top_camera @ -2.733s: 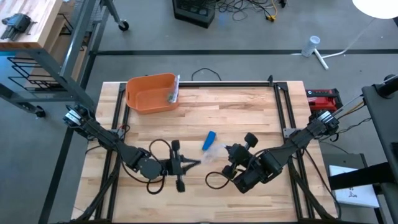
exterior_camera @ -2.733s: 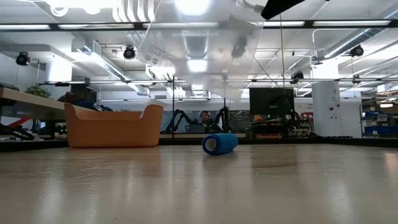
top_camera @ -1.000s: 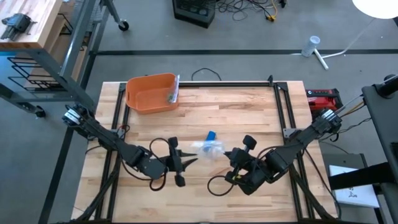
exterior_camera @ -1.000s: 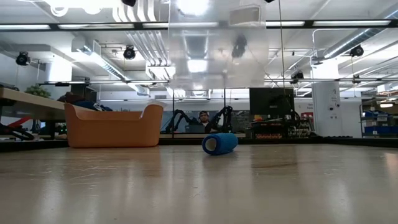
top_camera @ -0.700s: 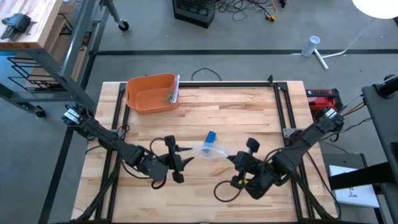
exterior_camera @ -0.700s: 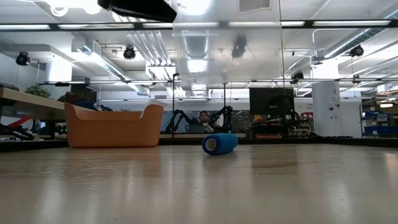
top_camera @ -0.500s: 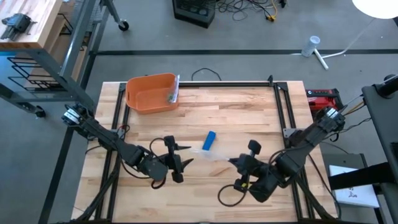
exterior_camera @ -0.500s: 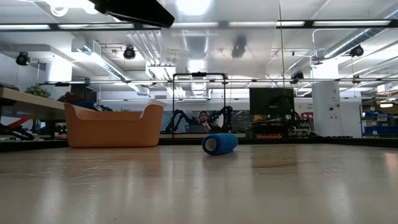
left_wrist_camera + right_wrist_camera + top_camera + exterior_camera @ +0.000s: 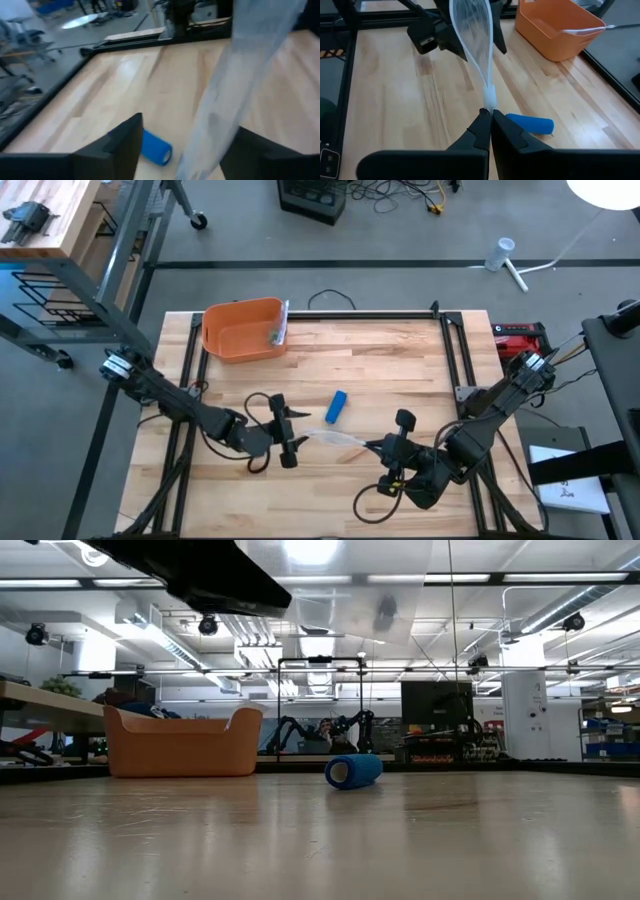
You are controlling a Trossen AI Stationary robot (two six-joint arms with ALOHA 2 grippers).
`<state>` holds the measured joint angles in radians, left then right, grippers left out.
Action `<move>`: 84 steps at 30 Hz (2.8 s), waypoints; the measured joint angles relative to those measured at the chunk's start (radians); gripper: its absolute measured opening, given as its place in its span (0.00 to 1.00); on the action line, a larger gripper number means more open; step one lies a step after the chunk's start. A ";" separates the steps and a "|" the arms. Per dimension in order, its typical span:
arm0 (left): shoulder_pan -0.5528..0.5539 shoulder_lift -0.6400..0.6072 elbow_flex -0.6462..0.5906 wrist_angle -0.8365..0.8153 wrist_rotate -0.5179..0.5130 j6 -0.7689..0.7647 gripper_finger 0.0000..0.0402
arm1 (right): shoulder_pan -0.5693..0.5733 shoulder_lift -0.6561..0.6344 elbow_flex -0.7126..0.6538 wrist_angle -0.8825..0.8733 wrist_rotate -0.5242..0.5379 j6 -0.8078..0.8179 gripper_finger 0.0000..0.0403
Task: Roll bandage
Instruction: Open the transparent zip bag
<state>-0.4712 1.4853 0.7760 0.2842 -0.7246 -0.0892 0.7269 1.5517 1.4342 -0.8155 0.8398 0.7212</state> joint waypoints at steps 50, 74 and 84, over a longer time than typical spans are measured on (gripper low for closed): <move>0.094 -0.044 -0.002 -0.171 0.220 -0.123 0.44 | 0.000 0.002 -0.002 -0.010 -0.005 -0.015 0.01; -0.076 -0.160 -0.004 0.081 0.183 0.164 0.44 | 0.000 0.016 -0.005 -0.040 -0.055 -0.015 0.01; -0.077 -0.158 0.012 0.146 0.108 0.160 0.42 | 0.000 0.016 -0.005 -0.040 -0.058 -0.016 0.01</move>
<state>-0.5484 1.3270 0.7881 0.4305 -0.6167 0.0708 0.7265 1.5677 1.4292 -0.8558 0.7823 0.7048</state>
